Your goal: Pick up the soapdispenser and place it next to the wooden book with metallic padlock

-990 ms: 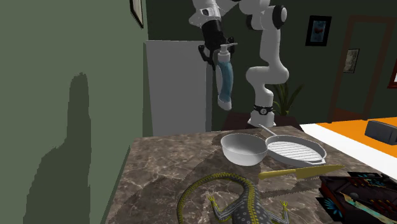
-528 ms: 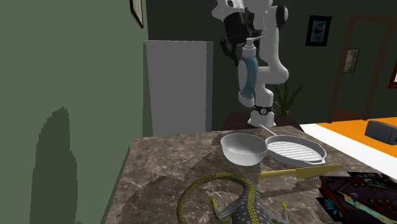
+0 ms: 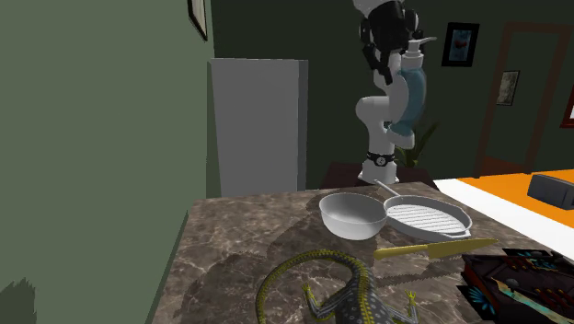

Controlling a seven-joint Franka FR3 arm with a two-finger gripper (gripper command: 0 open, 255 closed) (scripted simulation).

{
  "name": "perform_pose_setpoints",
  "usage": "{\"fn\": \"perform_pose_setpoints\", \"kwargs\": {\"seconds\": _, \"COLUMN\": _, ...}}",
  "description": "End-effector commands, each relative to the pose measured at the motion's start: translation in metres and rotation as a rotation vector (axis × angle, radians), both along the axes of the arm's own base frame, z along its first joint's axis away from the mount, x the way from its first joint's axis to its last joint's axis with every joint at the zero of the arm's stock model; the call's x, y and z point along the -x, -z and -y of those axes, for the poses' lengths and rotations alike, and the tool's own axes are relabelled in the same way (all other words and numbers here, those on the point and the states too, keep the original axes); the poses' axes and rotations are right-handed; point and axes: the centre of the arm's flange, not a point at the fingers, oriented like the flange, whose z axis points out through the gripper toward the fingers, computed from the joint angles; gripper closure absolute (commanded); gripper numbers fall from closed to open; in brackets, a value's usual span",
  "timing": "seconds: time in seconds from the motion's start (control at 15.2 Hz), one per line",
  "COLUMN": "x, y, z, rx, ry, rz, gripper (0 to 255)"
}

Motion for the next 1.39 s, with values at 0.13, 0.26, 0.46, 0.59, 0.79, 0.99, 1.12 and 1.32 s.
{"fn": "perform_pose_setpoints", "kwargs": {"seconds": 0.13, "x": -0.002, "y": -0.011, "z": -0.051, "rx": 0.0, "ry": 0.002, "rz": 0.001, "gripper": 255}}
{"fn": "perform_pose_setpoints", "kwargs": {"seconds": 0.26, "x": -0.002, "y": -0.017, "z": -0.077, "rx": 0.0, "ry": 0.002, "rz": 0.001, "gripper": 255}}
{"fn": "perform_pose_setpoints", "kwargs": {"seconds": 0.46, "x": -0.004, "y": -0.025, "z": -0.116, "rx": 0.0, "ry": 0.002, "rz": 0.001, "gripper": 255}}
{"fn": "perform_pose_setpoints", "kwargs": {"seconds": 0.59, "x": -0.005, "y": -0.031, "z": -0.141, "rx": 0.0, "ry": 0.002, "rz": 0.001, "gripper": 255}}
{"fn": "perform_pose_setpoints", "kwargs": {"seconds": 0.79, "x": -0.006, "y": -0.04, "z": -0.18, "rx": 0.0, "ry": 0.002, "rz": 0.001, "gripper": 255}}
{"fn": "perform_pose_setpoints", "kwargs": {"seconds": 0.99, "x": -0.008, "y": -0.048, "z": -0.219, "rx": 0.0, "ry": 0.002, "rz": 0.001, "gripper": 255}}
{"fn": "perform_pose_setpoints", "kwargs": {"seconds": 1.12, "x": -0.009, "y": -0.054, "z": -0.244, "rx": 0.0, "ry": 0.002, "rz": 0.001, "gripper": 255}}
{"fn": "perform_pose_setpoints", "kwargs": {"seconds": 1.32, "x": -0.01, "y": -0.062, "z": -0.283, "rx": 0.0, "ry": 0.002, "rz": 0.001, "gripper": 255}}
